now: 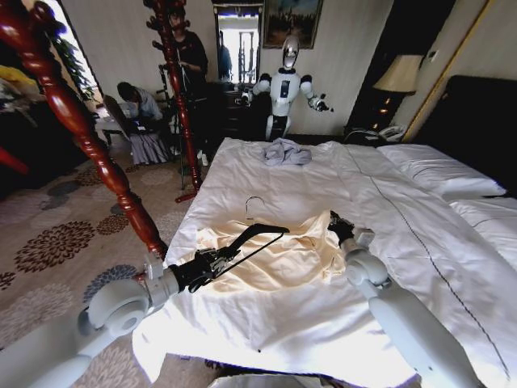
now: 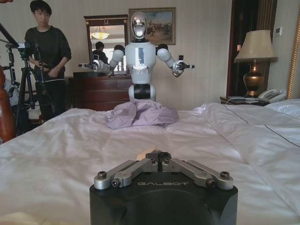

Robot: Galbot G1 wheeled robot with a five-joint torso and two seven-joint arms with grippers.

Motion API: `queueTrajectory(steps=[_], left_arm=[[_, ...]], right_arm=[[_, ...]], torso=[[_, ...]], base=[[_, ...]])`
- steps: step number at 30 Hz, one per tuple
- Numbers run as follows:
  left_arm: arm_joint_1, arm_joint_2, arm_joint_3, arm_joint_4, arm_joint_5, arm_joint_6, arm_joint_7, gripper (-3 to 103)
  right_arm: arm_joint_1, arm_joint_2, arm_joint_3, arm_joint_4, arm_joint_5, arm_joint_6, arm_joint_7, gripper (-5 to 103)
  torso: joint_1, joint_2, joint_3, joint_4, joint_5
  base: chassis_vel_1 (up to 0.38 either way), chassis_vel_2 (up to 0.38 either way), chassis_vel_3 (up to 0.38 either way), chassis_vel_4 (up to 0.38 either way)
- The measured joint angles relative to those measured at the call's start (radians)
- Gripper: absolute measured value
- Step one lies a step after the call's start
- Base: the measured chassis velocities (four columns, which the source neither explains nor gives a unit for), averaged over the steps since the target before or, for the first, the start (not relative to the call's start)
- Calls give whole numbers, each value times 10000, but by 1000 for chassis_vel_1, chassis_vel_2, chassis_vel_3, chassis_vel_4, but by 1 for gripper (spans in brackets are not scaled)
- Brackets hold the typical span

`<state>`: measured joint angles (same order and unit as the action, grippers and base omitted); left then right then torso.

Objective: Pick up the clothes from the bed and hang them on the clothes hanger.

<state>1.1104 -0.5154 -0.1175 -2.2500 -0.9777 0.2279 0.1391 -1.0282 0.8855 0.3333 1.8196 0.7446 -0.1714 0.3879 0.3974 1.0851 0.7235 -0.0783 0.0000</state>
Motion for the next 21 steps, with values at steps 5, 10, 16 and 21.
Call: queueTrajectory(steps=[5,10,16,21], left_arm=[[-1323,-612,1466,709,31,-26,12,16],[-2469,-1196,2701,1537,67,-40,-48,16],[-3253,-1543,3700,2066,320,-50,-42,16],[-3892,-1867,4343,2495,301,-72,-108,16]], right_arm=[[-11,-30,131,91,2,-14,10,0],[-133,-261,384,447,154,-43,12,0],[-231,-523,587,756,455,-73,15,0],[-420,-722,830,1223,766,-122,60,0]], torso=[[0,-1,0,3,0],[0,0,0,3,2],[0,0,0,4,1],[0,-1,0,5,3]], base=[[0,0,0,0],[0,0,0,0],[0,0,0,0],[0,0,0,0]])
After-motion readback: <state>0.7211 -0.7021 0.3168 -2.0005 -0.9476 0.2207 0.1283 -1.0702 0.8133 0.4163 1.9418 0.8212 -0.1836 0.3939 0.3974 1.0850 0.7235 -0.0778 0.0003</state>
